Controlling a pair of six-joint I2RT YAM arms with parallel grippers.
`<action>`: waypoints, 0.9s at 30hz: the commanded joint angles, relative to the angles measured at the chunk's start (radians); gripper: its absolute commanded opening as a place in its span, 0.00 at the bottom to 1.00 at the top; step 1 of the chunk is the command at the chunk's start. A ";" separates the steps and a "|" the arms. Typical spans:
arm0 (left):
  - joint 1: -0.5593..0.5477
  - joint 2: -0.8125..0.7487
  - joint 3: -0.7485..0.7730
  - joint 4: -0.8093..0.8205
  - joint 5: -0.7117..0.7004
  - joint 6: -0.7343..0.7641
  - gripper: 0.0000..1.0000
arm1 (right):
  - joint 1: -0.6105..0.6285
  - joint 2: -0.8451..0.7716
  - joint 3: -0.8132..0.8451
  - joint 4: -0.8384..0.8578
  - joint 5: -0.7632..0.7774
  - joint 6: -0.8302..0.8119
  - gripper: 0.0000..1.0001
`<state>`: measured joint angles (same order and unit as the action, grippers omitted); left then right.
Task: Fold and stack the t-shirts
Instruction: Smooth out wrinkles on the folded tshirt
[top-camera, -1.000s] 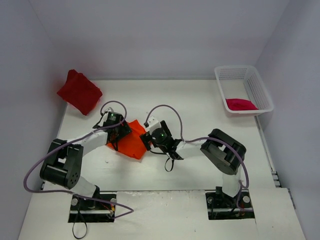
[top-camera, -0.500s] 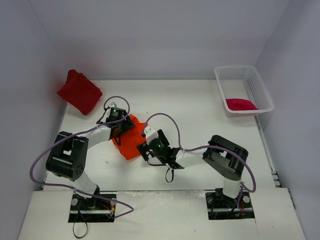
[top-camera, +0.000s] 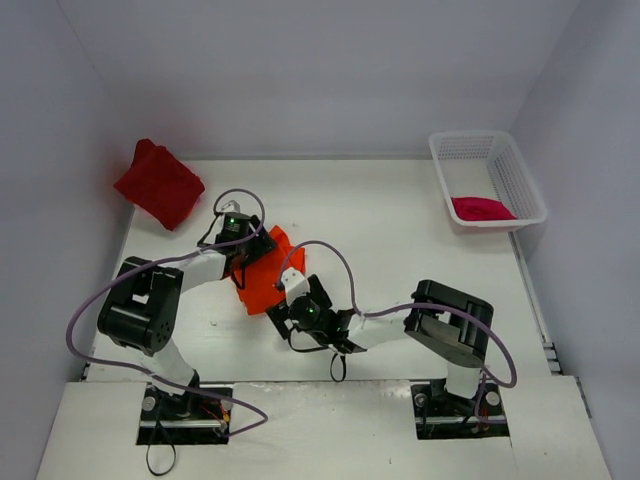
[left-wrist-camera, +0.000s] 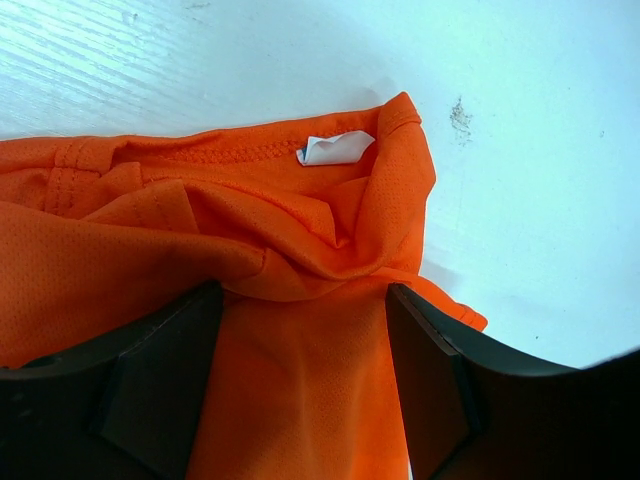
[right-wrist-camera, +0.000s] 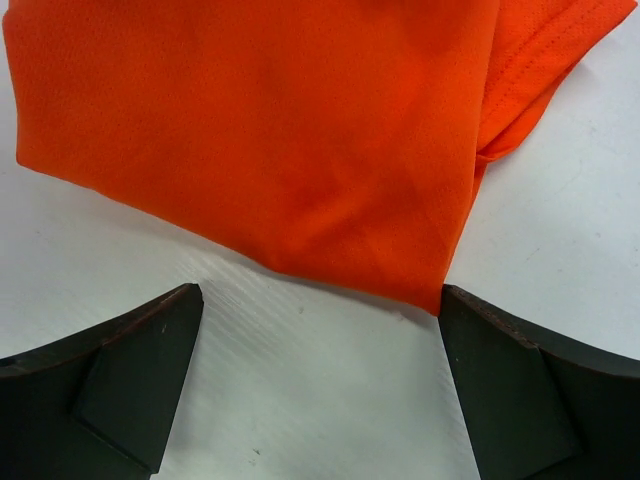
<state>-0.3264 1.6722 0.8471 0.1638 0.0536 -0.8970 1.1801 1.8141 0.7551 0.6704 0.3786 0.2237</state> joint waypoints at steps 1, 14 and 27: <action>-0.011 -0.011 -0.003 0.011 0.020 0.009 0.61 | 0.009 -0.022 0.033 0.011 0.052 0.014 1.00; -0.011 -0.169 0.059 -0.081 0.032 0.066 0.61 | 0.007 -0.076 0.038 -0.008 0.072 -0.017 1.00; -0.013 -0.350 0.133 -0.331 -0.083 0.125 0.61 | -0.033 -0.205 0.165 -0.129 0.048 -0.159 1.00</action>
<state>-0.3340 1.3972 0.9405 -0.0967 0.0296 -0.8040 1.1698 1.6688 0.8448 0.5400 0.4145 0.1246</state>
